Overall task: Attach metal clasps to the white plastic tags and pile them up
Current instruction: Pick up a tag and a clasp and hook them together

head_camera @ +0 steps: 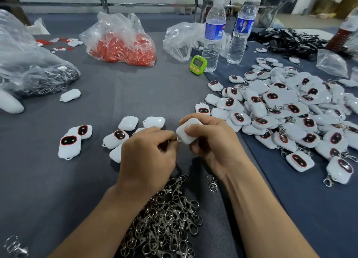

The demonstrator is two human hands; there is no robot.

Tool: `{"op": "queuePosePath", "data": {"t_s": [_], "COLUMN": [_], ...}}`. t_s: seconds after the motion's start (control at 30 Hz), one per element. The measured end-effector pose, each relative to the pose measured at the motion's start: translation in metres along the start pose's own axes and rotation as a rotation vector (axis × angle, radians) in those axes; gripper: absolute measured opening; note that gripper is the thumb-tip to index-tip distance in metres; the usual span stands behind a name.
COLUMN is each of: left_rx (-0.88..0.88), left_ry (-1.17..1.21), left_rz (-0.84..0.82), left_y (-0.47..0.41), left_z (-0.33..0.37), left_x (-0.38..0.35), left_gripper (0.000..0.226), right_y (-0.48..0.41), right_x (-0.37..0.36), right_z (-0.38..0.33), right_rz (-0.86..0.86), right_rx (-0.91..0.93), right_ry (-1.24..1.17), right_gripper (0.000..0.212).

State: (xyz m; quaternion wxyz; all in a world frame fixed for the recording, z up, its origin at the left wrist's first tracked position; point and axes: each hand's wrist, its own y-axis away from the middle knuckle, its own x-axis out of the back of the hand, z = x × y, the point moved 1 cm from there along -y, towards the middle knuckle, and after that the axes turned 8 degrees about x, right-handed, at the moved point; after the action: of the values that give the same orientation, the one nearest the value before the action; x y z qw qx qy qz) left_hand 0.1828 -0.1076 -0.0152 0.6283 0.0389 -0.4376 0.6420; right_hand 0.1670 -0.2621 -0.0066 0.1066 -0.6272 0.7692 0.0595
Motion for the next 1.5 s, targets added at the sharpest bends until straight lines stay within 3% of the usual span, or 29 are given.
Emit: {"op": "queuePosePath", "data": {"t_s": [0.1,0.2,0.3,0.4,0.47,0.63,0.7,0.8,0.87,0.97,1.07,1.17,1.3,1.5], "left_rx": [0.133,0.216,0.231,0.247,0.226,-0.018,-0.078,-0.005,0.129,0.189,0.193,0.185,0.105,-0.106], "left_ry": [0.221,0.452,0.531,0.532,0.439,-0.26,-0.328,-0.124,0.14,0.372,0.434,0.338,0.132,-0.326], "left_rz": [-0.027,-0.157,-0.222,-0.197,-0.159,-0.006,0.004,-0.02,-0.098,-0.189,-0.203,-0.146,-0.053,-0.192], "left_y": [-0.005,-0.008,-0.011,-0.011,-0.009,0.001,0.002,0.0,-0.003,-0.005,-0.007,-0.004,-0.004,-0.001], "left_z": [-0.004,-0.004,-0.002,-0.003,-0.004,0.003,0.004,-0.002,-0.003,0.0,-0.002,-0.001,-0.002,-0.007], "left_x": [0.002,0.002,0.002,0.002,0.002,0.003,0.002,-0.002,-0.002,-0.002,-0.002,-0.003,-0.001,-0.004], "left_gripper": [0.012,0.021,0.024,0.021,0.016,0.028,0.027,0.023,0.005,0.018,0.023,0.009,0.039,0.02], "right_y": [0.0,-0.001,-0.001,0.0,0.0,0.005,0.005,0.003,0.001,0.0,0.0,0.0,0.0,0.009], "right_x": [-0.002,-0.003,-0.002,-0.004,-0.005,-0.012,-0.014,-0.013,-0.012,-0.01,-0.008,-0.009,-0.01,-0.028], "right_z": [0.001,0.001,0.0,0.001,0.003,0.005,0.005,0.003,0.002,0.0,-0.001,0.001,0.003,0.012], "right_rz": [0.008,0.004,0.01,0.022,0.044,0.072,0.097,0.159,0.161,0.134,0.124,0.131,0.142,0.099], "right_rx": [-0.026,-0.049,-0.056,-0.042,-0.018,0.093,0.109,0.052,0.005,-0.06,-0.092,-0.118,-0.066,0.104], "right_ry": [-0.088,-0.176,-0.272,-0.279,-0.222,0.036,0.077,0.003,-0.121,-0.319,-0.405,-0.357,-0.232,0.213], "right_gripper": [0.028,0.033,0.039,0.03,0.024,0.017,0.015,0.02,0.023,0.038,0.04,0.037,0.022,0.018]}}
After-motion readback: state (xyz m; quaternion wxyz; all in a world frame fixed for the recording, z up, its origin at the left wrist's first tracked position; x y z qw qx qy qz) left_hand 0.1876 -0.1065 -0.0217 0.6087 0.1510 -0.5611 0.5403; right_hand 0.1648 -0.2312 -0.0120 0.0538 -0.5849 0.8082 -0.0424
